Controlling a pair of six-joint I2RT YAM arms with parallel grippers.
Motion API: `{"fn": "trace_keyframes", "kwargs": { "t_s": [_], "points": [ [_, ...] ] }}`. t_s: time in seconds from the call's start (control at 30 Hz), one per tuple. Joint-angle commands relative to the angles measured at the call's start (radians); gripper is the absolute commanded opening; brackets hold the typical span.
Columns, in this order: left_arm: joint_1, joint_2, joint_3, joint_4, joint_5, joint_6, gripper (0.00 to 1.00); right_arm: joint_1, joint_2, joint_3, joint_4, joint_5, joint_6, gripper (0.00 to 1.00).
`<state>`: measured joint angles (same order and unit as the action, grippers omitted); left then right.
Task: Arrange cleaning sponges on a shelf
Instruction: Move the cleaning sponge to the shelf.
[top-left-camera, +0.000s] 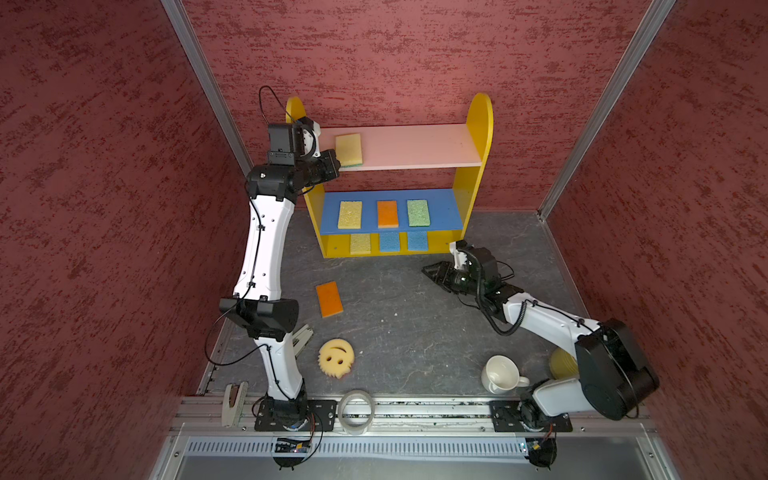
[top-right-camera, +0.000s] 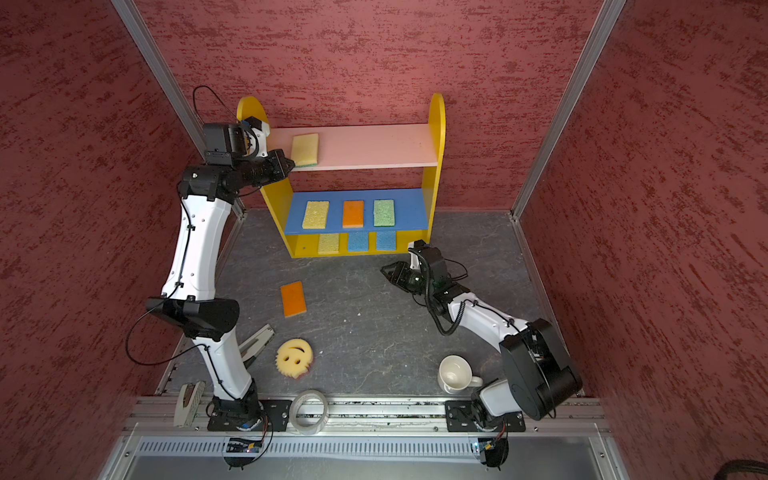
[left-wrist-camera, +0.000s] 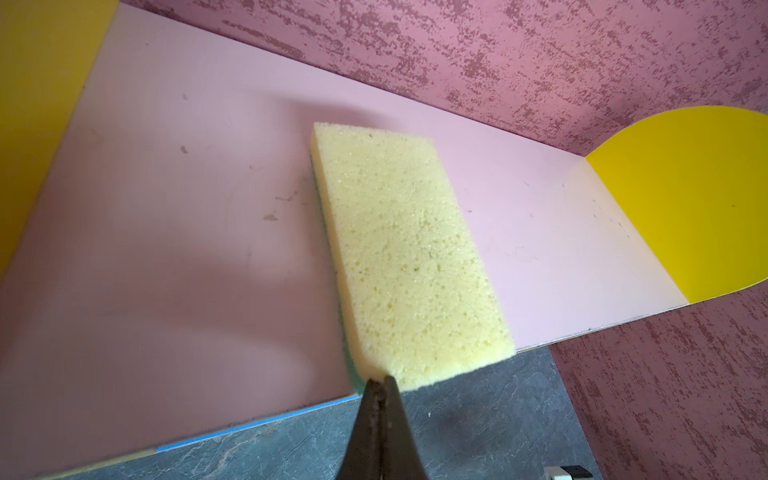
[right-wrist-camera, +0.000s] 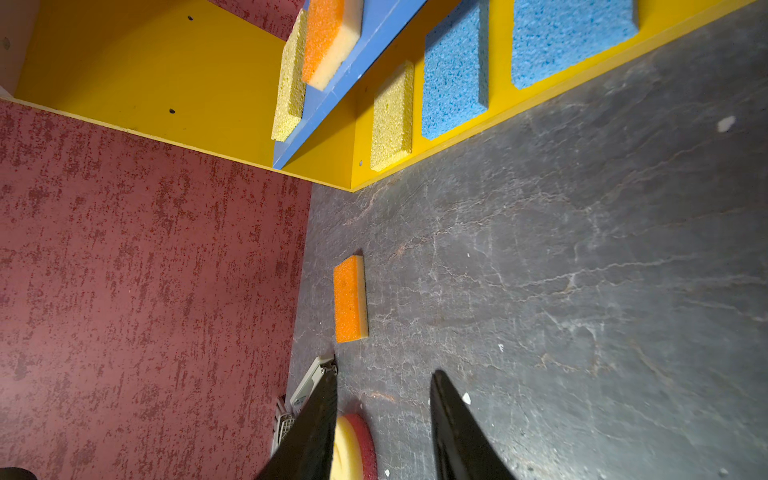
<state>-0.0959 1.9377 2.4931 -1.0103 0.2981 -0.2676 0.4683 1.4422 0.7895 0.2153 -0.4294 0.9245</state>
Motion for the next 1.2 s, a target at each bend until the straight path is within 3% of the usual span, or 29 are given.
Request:
{"fn": "trace_keyframes", "kwargs": {
  "t_s": [0.0,0.1,0.2,0.4,0.67,0.87,0.9,1.0,1.17],
  "points": [
    [0.008,0.017,0.020,-0.012,0.003,0.021,0.11,-0.004,0.006,-0.012,0.033,-0.010,0.018,0.39],
    [0.010,0.018,0.020,-0.015,-0.007,0.020,0.14,-0.005,0.006,-0.012,0.033,-0.009,0.019,0.39],
    [0.011,0.017,0.020,-0.013,-0.018,0.013,0.27,-0.003,0.006,-0.015,0.039,-0.011,0.021,0.39],
    [0.008,0.008,0.018,0.007,-0.008,-0.016,0.29,-0.004,0.006,-0.015,0.039,-0.011,0.020,0.39],
    [-0.002,-0.032,0.008,0.014,-0.055,-0.037,0.40,-0.004,0.006,-0.018,0.038,-0.014,0.020,0.39],
    [-0.029,-0.143,-0.115,0.096,-0.114,-0.037,0.43,-0.004,0.006,-0.023,0.045,-0.024,0.023,0.39],
    [-0.035,-0.160,-0.141,0.112,-0.114,-0.039,0.36,-0.004,0.006,-0.023,0.045,-0.023,0.023,0.39],
    [-0.076,-0.190,-0.195,0.132,-0.124,-0.031,0.03,-0.003,0.006,-0.023,0.042,-0.023,0.023,0.39],
    [-0.147,-0.191,-0.219,0.130,-0.220,0.003,0.00,-0.002,0.004,-0.027,0.042,-0.020,0.024,0.39]
  ]
}}
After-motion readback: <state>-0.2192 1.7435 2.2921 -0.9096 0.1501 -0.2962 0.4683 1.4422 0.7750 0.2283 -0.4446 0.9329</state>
